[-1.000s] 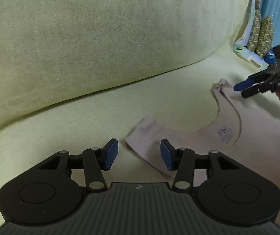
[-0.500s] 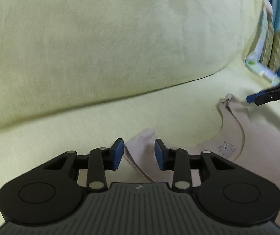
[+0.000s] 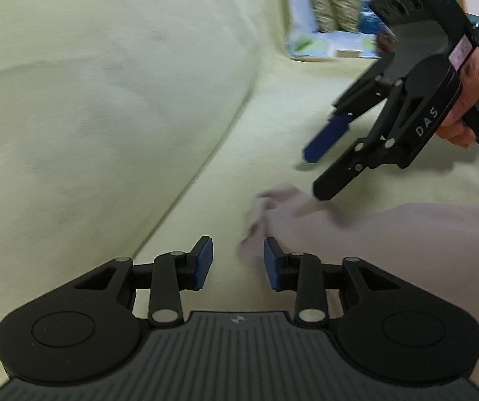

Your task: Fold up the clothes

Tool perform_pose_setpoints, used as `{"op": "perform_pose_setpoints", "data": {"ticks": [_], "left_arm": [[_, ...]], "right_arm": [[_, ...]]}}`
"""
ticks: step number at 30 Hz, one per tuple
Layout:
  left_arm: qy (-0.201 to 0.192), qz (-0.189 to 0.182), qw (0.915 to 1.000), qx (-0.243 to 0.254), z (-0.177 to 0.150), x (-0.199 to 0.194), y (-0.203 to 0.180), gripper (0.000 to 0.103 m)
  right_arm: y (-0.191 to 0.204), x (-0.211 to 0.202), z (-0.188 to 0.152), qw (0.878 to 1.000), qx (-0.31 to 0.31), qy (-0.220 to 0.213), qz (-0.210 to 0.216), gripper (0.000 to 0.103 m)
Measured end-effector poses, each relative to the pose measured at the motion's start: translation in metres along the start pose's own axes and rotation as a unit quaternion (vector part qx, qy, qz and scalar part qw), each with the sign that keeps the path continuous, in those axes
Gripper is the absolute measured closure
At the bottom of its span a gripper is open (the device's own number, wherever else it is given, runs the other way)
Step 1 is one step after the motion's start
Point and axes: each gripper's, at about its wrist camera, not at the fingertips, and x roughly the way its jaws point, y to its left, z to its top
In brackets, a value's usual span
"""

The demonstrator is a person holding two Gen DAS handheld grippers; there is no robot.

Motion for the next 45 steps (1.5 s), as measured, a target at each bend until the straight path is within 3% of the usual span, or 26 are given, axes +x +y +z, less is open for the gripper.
{"op": "perform_pose_setpoints", "data": {"ticks": [2, 7, 11, 18, 21, 26, 30, 35, 39, 45], "left_arm": [[0.007, 0.010, 0.9999, 0.002, 0.001, 0.009, 0.000, 0.067], [0.003, 0.017, 0.9980, -0.060, -0.001, 0.018, 0.018, 0.069], [-0.006, 0.001, 0.9858, -0.168, -0.008, 0.023, 0.046, 0.069], [-0.029, 0.002, 0.9732, -0.228, -0.024, 0.016, 0.061, 0.069], [-0.033, 0.008, 0.9744, -0.222, -0.029, 0.004, 0.062, 0.069], [-0.036, 0.030, 0.9762, -0.212, -0.050, -0.038, 0.072, 0.069], [-0.023, 0.058, 0.9716, -0.228, -0.086, -0.070, 0.092, 0.069], [0.003, 0.073, 0.9688, -0.237, -0.123, -0.087, 0.104, 0.068], [0.011, 0.066, 0.9708, -0.231, -0.140, -0.091, 0.112, 0.066], [0.012, 0.016, 0.9762, -0.216, -0.134, -0.079, 0.113, 0.065]], "right_arm": [[-0.003, -0.003, 0.000, 1.000, 0.000, -0.002, 0.002, 0.044], [-0.007, 0.001, 0.001, 1.000, 0.007, -0.007, 0.004, 0.044], [-0.008, 0.004, 0.004, 1.000, 0.012, -0.013, 0.008, 0.044], [-0.010, 0.017, 0.006, 1.000, 0.010, -0.005, 0.025, 0.044], [-0.015, 0.026, 0.012, 1.000, 0.008, -0.005, 0.027, 0.045], [-0.025, 0.040, 0.025, 0.999, -0.001, -0.005, 0.031, 0.064], [-0.028, 0.049, 0.028, 0.999, -0.005, 0.002, 0.054, 0.064], [-0.007, 0.057, 0.031, 0.995, -0.076, 0.019, 0.060, 0.064], [0.007, 0.061, 0.033, 0.990, -0.134, 0.032, 0.043, 0.064], [0.012, 0.065, 0.041, 0.988, -0.139, 0.042, 0.042, 0.066]]}}
